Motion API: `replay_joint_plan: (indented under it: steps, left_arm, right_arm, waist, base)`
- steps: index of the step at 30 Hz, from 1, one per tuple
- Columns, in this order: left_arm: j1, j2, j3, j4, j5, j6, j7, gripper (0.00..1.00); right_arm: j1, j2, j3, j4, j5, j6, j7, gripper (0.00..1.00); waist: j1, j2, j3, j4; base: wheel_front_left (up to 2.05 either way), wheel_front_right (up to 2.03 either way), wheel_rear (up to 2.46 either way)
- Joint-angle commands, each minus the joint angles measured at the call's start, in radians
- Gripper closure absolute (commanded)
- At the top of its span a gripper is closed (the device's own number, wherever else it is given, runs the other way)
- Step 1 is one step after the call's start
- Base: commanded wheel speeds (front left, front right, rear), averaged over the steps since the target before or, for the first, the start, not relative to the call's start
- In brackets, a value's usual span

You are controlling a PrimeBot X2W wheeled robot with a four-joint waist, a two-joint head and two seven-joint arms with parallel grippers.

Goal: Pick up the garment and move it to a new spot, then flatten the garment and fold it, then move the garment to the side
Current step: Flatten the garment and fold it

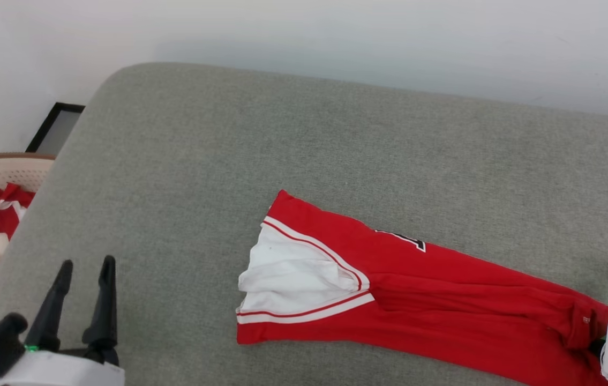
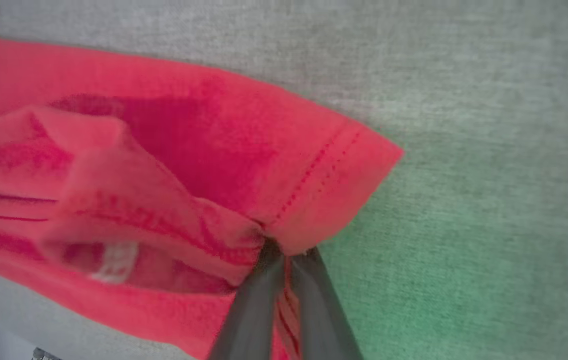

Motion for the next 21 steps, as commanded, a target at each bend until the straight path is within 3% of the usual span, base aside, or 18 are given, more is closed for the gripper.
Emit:
replay_joint_plan:
  steps: [1, 9, 21]
  left_arm:
    - [0.024, -0.021, 0.021, 0.002, 0.02, -0.014, 0.001, 0.0]
    - [0.061, -0.099, 0.117, 0.015, 0.082, -0.081, 0.001, 0.0]
    - [0.07, -0.156, 0.167, 0.036, 0.132, -0.146, 0.001, 0.0]
  right_arm:
    - [0.007, 0.013, 0.027, 0.024, 0.013, -0.001, -0.007, 1.0]
    - [-0.032, -0.075, 0.027, 0.056, 0.058, -0.002, -0.056, 1.0]
    - [-0.082, -0.166, -0.143, 0.199, 0.025, -0.001, -0.13, 1.0]
  waist:
    - [0.0, -0.0001, 0.003, 0.005]
    - [0.0, -0.0001, 0.008, -0.001]
    - [0.0, -0.0001, 0.01, -0.042]
  base:
    - [0.0, 0.0, 0.0]
    - [0.0, 0.0, 0.0]
    - [0.0, 0.0, 0.0]
